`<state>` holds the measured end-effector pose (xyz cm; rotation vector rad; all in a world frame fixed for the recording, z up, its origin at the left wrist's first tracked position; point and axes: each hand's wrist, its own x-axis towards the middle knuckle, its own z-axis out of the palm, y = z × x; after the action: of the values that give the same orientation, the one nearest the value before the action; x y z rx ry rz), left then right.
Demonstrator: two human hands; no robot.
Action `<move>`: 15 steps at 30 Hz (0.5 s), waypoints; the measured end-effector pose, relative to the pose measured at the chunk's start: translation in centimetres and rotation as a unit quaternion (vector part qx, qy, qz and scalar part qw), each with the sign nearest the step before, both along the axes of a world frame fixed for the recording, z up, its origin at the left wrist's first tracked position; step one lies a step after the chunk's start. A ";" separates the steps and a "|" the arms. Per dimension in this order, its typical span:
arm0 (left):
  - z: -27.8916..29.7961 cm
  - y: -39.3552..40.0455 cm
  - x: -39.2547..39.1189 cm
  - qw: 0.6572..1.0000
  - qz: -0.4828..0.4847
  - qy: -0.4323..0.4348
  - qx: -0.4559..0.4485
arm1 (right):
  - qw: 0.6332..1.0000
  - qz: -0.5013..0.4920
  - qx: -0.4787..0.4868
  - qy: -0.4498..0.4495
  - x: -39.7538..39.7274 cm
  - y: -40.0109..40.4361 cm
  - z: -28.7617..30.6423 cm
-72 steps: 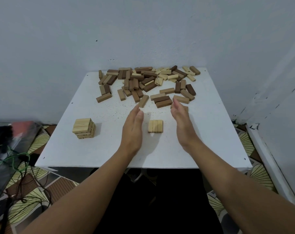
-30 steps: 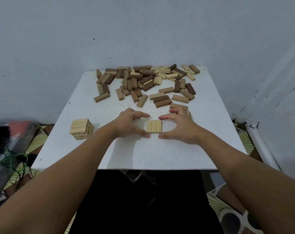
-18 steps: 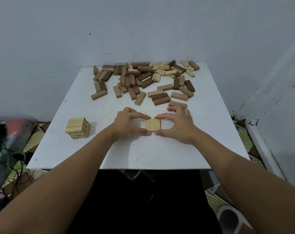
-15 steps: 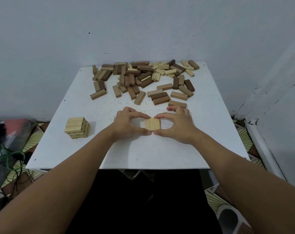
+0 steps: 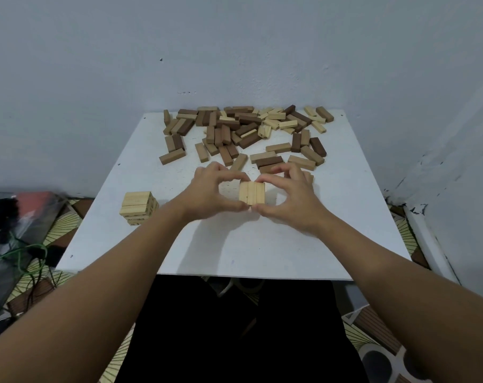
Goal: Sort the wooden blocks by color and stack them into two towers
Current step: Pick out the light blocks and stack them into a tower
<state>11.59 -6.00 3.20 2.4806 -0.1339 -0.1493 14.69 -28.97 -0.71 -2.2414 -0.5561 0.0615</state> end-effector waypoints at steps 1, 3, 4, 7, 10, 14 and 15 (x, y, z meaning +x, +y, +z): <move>1.2 0.6 0.0 1.000 -0.005 -0.010 0.011 | 1.000 0.004 0.026 -0.014 0.1 0.6 0.7; 3.7 2.7 -0.5 0.999 -0.004 -0.038 0.025 | 0.997 0.019 0.055 -0.050 0.2 2.6 2.4; 4.9 3.9 -0.9 0.998 -0.001 -0.047 0.033 | 0.996 0.026 0.057 -0.065 0.3 3.8 3.3; 7.7 8.0 -2.5 0.997 0.017 -0.042 0.060 | 0.993 0.055 0.076 -0.076 -0.1 8.3 5.3; 8.5 12.4 -4.1 0.995 0.044 -0.025 0.081 | 0.991 0.075 0.079 -0.078 -0.9 12.9 5.6; 6.7 16.6 -5.6 0.994 0.079 0.007 0.074 | 0.990 0.102 0.081 -0.049 -1.9 17.2 4.4; 6.2 17.4 -5.9 0.994 0.082 0.013 0.069 | 0.991 0.106 0.073 -0.048 -2.1 18.0 4.1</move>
<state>5.68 11.36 9.37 2.6136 0.0943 -0.1238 12.56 -10.98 3.35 -2.0447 -0.8231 0.0205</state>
